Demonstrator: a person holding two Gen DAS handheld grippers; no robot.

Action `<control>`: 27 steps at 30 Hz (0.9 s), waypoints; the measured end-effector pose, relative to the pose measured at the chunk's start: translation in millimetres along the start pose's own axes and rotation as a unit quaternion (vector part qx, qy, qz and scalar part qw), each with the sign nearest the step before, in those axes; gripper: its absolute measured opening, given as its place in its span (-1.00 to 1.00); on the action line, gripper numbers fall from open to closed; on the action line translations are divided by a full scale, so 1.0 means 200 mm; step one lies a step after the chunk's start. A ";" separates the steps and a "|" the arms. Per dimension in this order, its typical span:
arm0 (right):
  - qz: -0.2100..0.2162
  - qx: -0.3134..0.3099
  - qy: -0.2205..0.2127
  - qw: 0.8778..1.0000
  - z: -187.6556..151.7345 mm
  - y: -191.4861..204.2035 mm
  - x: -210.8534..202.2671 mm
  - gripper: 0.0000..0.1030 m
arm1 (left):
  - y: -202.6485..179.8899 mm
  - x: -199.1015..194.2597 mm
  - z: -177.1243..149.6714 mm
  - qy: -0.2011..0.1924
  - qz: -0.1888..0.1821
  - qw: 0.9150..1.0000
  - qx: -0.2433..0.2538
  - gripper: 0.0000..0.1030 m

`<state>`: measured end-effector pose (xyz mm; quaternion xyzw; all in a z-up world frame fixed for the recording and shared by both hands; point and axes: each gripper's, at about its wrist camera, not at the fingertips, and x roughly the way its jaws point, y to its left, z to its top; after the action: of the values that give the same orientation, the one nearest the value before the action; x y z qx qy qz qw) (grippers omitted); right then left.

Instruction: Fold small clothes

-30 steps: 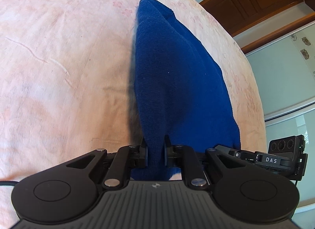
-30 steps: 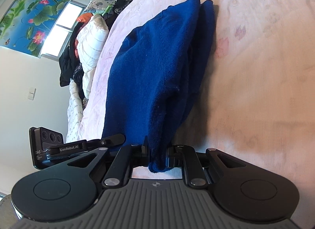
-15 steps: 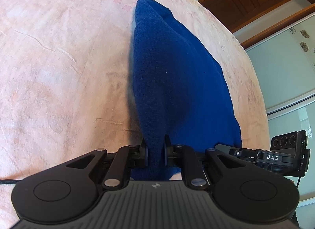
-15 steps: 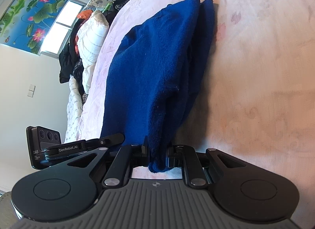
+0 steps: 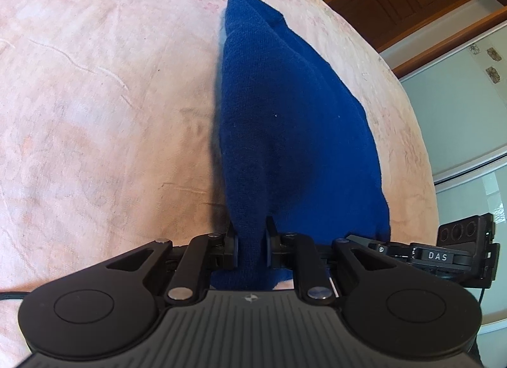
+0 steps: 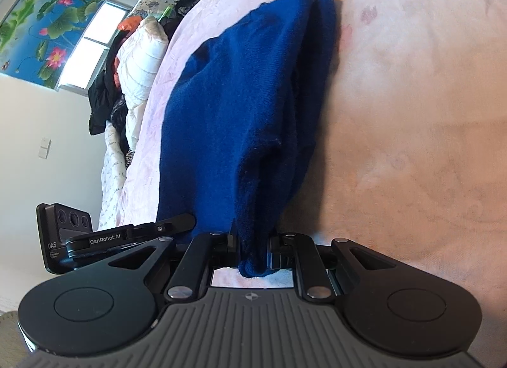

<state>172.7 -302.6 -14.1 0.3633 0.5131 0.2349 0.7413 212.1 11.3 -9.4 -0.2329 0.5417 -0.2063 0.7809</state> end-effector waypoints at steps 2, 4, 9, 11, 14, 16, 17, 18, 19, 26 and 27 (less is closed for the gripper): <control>0.004 0.020 -0.013 1.000 -0.01 -0.03 0.00 -0.46 | 0.01 -0.01 -0.01 -0.009 -0.008 1.000 -0.005 -0.66; 0.009 0.030 -0.033 0.999 -0.04 -0.03 -0.03 -0.20 | 0.02 -0.04 -0.04 -0.027 -0.004 1.000 -0.010 -0.60; -0.014 -0.002 -0.106 0.994 -0.17 0.01 -0.20 0.17 | 0.00 -0.19 -0.16 -0.122 0.064 0.990 0.004 -0.06; -0.047 -0.040 -0.138 0.989 -0.24 0.06 -0.27 0.21 | -0.05 -0.24 -0.23 -0.171 0.105 0.979 0.039 0.05; -0.112 -0.113 -0.175 0.972 -0.38 0.16 -0.30 0.54 | -0.16 -0.24 -0.36 -0.215 0.126 0.963 0.100 0.05; -0.175 -0.163 -0.197 0.951 -0.48 0.20 -0.27 0.54 | -0.23 -0.20 -0.46 -0.231 0.150 0.951 0.141 0.06; -0.207 -0.186 -0.200 0.939 -0.52 0.22 -0.23 0.54 | -0.25 -0.18 -0.51 -0.237 0.168 0.943 0.163 0.06; -0.233 -0.201 -0.202 0.930 -0.56 0.23 -0.19 0.56 | -0.26 -0.15 -0.54 -0.239 0.180 0.937 0.178 0.06; -0.253 -0.206 -0.201 0.924 -0.58 0.21 -0.17 0.59 | -0.27 -0.12 -0.57 -0.236 0.189 0.934 0.189 0.06; -0.358 -0.249 -0.216 0.873 -0.71 0.25 0.05 1.00 | -0.22 -0.04 -0.69 -0.219 0.218 0.923 0.231 0.80; -0.363 -0.248 -0.231 0.868 -0.72 0.25 0.06 1.00 | -0.22 -0.04 -0.68 -0.217 0.214 0.924 0.231 0.84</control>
<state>44.1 -218.9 -12.3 -0.0006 0.3481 -0.0216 0.9372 78.9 -39.0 -19.6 0.0361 0.3335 -0.0978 0.9370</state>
